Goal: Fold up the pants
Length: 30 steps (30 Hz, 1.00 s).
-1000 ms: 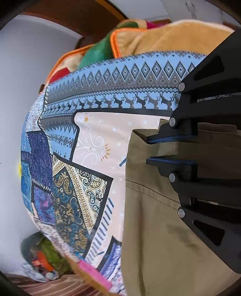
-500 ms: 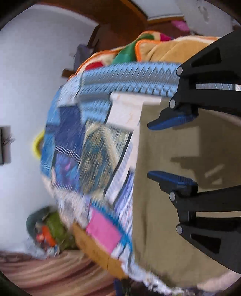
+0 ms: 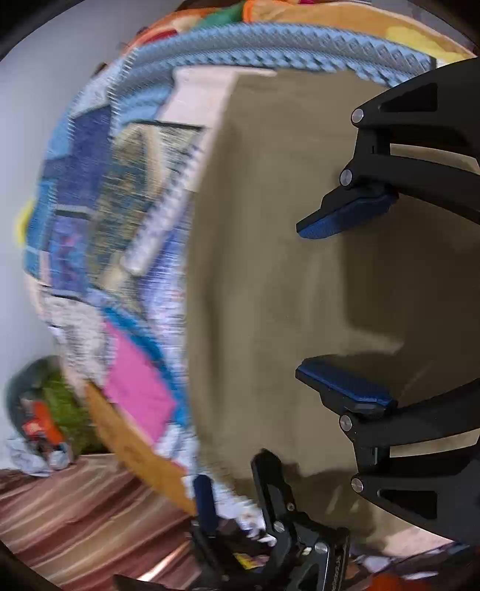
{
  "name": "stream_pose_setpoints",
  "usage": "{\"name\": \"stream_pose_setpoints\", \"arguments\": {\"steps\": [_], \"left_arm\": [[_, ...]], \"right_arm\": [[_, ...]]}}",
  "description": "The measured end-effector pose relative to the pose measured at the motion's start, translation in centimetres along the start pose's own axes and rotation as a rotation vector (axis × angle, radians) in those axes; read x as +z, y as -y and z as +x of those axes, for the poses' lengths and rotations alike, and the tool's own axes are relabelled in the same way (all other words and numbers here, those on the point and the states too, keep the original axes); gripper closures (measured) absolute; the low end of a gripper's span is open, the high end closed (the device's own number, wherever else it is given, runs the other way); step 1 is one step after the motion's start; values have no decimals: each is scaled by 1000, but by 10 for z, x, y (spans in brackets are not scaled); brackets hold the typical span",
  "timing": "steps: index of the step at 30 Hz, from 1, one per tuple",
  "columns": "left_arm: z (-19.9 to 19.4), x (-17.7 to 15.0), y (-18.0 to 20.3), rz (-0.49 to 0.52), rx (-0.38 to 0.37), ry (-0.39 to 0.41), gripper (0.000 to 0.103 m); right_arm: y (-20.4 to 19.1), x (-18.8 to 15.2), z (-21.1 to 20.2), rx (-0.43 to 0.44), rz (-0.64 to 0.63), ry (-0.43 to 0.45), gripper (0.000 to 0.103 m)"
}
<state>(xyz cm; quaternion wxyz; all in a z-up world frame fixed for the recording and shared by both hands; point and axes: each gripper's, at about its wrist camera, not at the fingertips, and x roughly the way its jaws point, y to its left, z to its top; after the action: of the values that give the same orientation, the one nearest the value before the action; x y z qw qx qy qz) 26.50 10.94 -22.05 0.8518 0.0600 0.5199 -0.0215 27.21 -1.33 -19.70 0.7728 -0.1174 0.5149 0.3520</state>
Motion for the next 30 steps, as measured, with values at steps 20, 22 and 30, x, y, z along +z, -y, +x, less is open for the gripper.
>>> {"name": "stream_pose_setpoints", "arguments": {"steps": [20,22,30], "left_arm": [[-62,-97,-5,-134,86,93,6],[-67,-104,-8,-160,87,97,6],[-86,-129,-20,-221,119,102,4]], "right_arm": [[25,-126,-71,-62,152,100,24],[26,-139,-76,-88,157,109,24],[39,-174,-93,-85,246,151,24]]}}
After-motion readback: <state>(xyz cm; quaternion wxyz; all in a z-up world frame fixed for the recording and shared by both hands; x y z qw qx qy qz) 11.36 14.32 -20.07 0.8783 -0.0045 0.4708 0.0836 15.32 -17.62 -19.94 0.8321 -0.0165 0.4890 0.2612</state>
